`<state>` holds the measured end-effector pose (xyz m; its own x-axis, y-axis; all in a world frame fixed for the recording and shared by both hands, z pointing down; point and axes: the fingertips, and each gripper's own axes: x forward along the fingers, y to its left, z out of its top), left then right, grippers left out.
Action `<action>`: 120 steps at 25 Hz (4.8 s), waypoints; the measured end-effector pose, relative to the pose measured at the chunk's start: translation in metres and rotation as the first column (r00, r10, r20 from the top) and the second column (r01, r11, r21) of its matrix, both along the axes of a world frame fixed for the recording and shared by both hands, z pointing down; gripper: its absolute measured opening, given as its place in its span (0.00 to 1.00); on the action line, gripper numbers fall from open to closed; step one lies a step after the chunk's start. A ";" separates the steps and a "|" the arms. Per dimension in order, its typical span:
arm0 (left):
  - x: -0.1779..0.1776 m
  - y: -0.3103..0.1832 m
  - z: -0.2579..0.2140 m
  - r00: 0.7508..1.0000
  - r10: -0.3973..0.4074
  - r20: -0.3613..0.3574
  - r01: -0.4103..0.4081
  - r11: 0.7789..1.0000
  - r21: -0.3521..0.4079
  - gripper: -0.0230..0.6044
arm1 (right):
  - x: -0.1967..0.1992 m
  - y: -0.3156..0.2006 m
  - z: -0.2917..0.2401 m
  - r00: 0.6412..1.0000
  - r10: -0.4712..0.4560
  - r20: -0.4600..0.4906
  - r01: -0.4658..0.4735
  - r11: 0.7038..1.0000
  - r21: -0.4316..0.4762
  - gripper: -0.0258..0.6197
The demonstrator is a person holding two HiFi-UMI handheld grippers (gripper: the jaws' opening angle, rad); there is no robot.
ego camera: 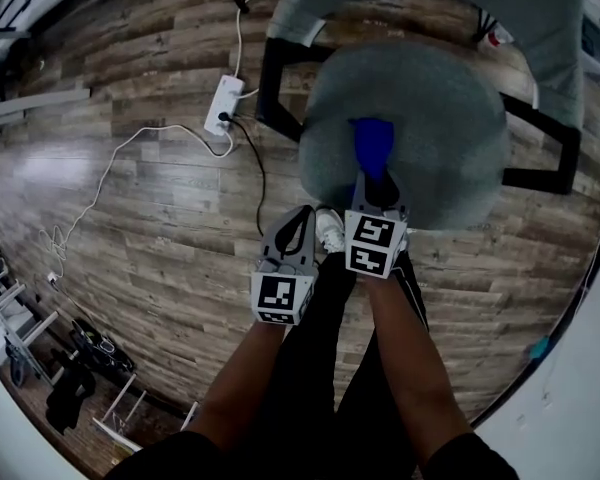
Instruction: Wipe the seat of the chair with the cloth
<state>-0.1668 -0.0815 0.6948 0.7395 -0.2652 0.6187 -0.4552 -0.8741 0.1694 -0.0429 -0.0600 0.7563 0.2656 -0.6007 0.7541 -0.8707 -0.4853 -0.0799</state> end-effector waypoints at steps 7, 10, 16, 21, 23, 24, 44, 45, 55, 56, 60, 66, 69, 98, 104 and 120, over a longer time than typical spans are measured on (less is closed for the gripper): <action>0.018 0.022 0.003 0.998 0.066 -0.013 -0.066 0.998 -0.017 0.04 | 0.022 0.024 -0.002 0.998 0.056 -0.017 -0.056 0.998 0.005 0.23; 0.024 0.027 0.004 0.998 0.066 -0.016 -0.066 0.998 -0.017 0.04 | 0.033 0.036 -0.001 0.997 0.070 -0.029 -0.070 0.998 -0.001 0.23; 0.037 0.039 -0.001 0.998 0.060 -0.015 -0.061 0.998 -0.017 0.04 | 0.048 0.058 0.000 0.994 0.108 -0.026 -0.108 0.994 -0.003 0.23; 0.053 0.056 -0.002 0.999 0.047 -0.019 -0.047 0.998 -0.029 0.04 | 0.064 0.078 -0.001 0.993 0.113 -0.017 -0.113 0.994 0.002 0.23; 0.060 0.066 -0.002 0.999 0.048 -0.022 -0.049 0.998 -0.035 0.04 | 0.070 0.087 0.000 0.993 0.113 -0.021 -0.113 0.994 0.007 0.23; 0.065 0.072 -0.002 0.998 0.050 -0.025 -0.051 0.998 -0.039 0.04 | 0.073 0.093 0.000 0.993 0.114 -0.023 -0.114 0.993 0.006 0.23; 0.127 0.133 -0.017 0.991 0.119 -0.066 -0.122 0.991 -0.051 0.04 | 0.157 0.204 0.002 0.974 0.207 -0.091 -0.211 0.977 -0.037 0.23; 0.129 0.133 -0.018 0.990 0.120 -0.068 -0.124 0.991 -0.046 0.04 | 0.161 0.209 0.003 0.972 0.214 -0.092 -0.219 0.975 -0.043 0.23; 0.126 0.121 -0.065 0.991 0.098 -0.093 -0.100 0.995 -0.025 0.04 | 0.155 0.230 -0.053 0.980 0.146 -0.133 -0.150 0.988 -0.025 0.23; 0.127 0.117 -0.074 0.991 0.098 -0.096 -0.100 0.995 -0.018 0.04 | 0.152 0.229 -0.069 0.980 0.144 -0.137 -0.147 0.989 -0.008 0.23; 0.123 0.104 -0.120 0.991 0.084 -0.109 -0.086 0.996 -0.012 0.04 | 0.137 0.220 -0.136 0.981 0.131 -0.141 -0.124 0.991 0.051 0.23; 0.129 0.081 -0.212 0.983 0.069 -0.169 -0.071 0.997 -0.009 0.04 | 0.122 0.191 -0.238 0.986 0.059 -0.158 -0.041 0.993 0.115 0.23; 0.144 0.062 -0.263 0.969 0.081 -0.234 -0.074 0.997 0.039 0.04 | 0.125 0.165 -0.287 0.982 0.032 -0.186 0.001 0.985 0.175 0.23; 0.102 0.018 -0.488 0.904 0.136 -0.406 0.011 0.941 0.339 0.04 | 0.095 0.098 -0.527 0.912 -0.032 -0.410 0.239 0.852 0.465 0.23; 0.114 0.029 -0.488 0.900 0.164 -0.404 -0.018 0.940 0.342 0.04 | 0.100 0.092 -0.535 0.895 -0.027 -0.446 0.253 0.854 0.455 0.22; 0.119 0.037 -0.487 0.896 0.187 -0.403 -0.042 0.939 0.343 0.04 | 0.094 0.100 -0.533 0.891 -0.031 -0.454 0.259 0.855 0.450 0.23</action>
